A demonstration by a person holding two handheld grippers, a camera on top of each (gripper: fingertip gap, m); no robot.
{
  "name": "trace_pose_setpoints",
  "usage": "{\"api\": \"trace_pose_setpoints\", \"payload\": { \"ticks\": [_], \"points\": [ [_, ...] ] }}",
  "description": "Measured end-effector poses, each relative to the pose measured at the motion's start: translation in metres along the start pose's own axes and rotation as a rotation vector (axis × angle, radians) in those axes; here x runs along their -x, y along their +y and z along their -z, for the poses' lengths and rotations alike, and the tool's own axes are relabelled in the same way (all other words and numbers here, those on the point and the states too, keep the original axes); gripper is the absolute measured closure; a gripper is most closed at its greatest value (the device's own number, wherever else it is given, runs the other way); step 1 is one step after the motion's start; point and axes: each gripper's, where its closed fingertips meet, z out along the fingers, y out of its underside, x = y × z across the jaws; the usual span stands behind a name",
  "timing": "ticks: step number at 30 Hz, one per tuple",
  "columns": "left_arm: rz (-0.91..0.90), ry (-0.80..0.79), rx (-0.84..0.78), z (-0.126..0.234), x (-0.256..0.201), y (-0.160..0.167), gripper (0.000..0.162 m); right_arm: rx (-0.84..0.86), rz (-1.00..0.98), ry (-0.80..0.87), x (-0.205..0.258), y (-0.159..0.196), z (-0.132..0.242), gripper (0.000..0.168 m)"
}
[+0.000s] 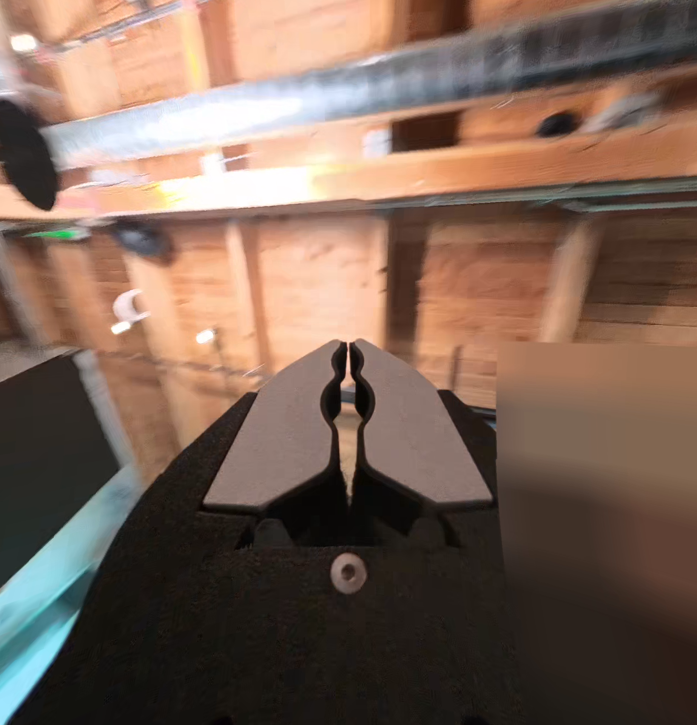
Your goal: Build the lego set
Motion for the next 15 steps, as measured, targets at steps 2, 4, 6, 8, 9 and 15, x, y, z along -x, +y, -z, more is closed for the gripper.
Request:
{"api": "trace_pose_setpoints", "payload": {
  "ticks": [2,4,6,8,9,15],
  "points": [
    [-0.35,0.155,0.002,-0.035,-0.069,0.004,0.162,0.015,0.001,-0.068,0.021,0.006,-0.016,0.157],
    [-0.777,0.149,-0.17,-0.046,-0.122,0.005,0.161,0.04,0.037,-0.119,0.04,0.014,-0.026,0.154],
    [-0.924,0.239,-0.27,-0.037,-0.162,0.027,0.161,0.045,0.065,-0.149,0.054,0.02,-0.032,0.153],
    [-1.025,0.208,-0.261,-0.034,-0.161,0.039,0.161,0.079,0.082,-0.191,0.061,0.028,-0.035,0.151],
    [-0.999,0.176,-0.225,-0.034,-0.15,0.041,0.161,0.099,0.089,-0.185,0.058,0.032,-0.033,0.15],
    [-0.947,0.141,0.192,-0.013,-0.094,0.119,0.16,0.16,0.024,-0.066,0.016,0.041,-0.024,0.148]
  ]
}}
